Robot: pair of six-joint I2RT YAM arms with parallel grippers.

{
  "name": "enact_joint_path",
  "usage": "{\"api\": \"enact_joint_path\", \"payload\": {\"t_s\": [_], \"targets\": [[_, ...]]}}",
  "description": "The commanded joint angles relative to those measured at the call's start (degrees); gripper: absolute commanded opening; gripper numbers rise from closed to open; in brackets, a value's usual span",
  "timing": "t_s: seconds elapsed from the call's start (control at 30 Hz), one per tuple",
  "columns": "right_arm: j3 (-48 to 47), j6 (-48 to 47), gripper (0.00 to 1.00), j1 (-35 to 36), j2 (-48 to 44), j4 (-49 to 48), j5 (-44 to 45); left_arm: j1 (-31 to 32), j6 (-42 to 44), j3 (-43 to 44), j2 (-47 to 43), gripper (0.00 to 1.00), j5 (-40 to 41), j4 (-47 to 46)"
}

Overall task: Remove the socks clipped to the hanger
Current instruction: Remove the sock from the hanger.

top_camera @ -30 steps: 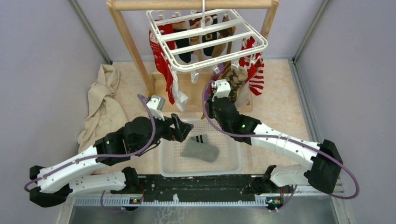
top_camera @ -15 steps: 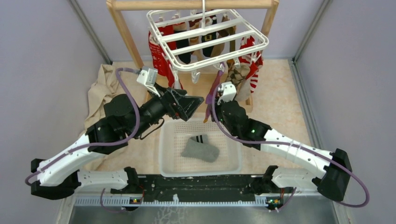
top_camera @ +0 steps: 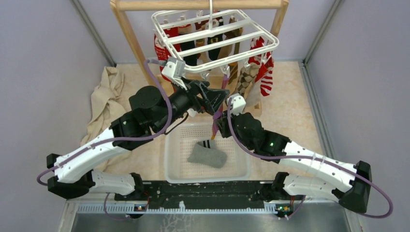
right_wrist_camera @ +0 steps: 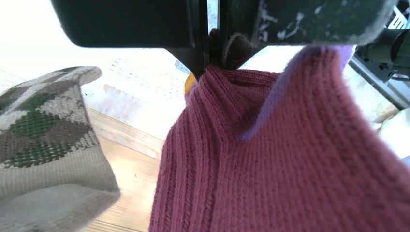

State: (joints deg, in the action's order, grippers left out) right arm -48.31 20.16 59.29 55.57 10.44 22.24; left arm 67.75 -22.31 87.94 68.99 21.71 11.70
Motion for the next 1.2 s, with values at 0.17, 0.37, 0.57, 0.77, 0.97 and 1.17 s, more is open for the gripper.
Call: {"api": "enact_joint_path", "payload": {"t_s": [0.17,0.37,0.57,0.77,0.97,1.17], "targets": [[-1.35,1.19,0.00,3.30,-2.70,1.99,0.09,-0.06,1.52,0.52,0.62,0.98,4.99,-5.18],[-3.34,1.59,0.00,5.05,-1.33,3.90,2.78,-0.07,2.44,0.90,1.89,0.97,7.41,-7.19],[-4.91,2.26,0.00,6.50,0.14,5.11,4.85,-0.05,2.09,1.19,4.00,0.94,8.34,-7.93],[-5.72,2.59,0.00,7.66,0.93,5.98,6.08,-0.07,2.39,0.37,4.71,0.91,9.22,-9.03],[-5.69,2.77,0.00,8.33,1.18,6.08,6.72,-0.07,5.81,-2.43,4.41,0.90,10.57,-14.29],[-5.86,2.69,0.00,8.56,1.77,6.24,7.04,0.02,10.68,-4.87,5.31,0.89,11.51,-19.31]]}}
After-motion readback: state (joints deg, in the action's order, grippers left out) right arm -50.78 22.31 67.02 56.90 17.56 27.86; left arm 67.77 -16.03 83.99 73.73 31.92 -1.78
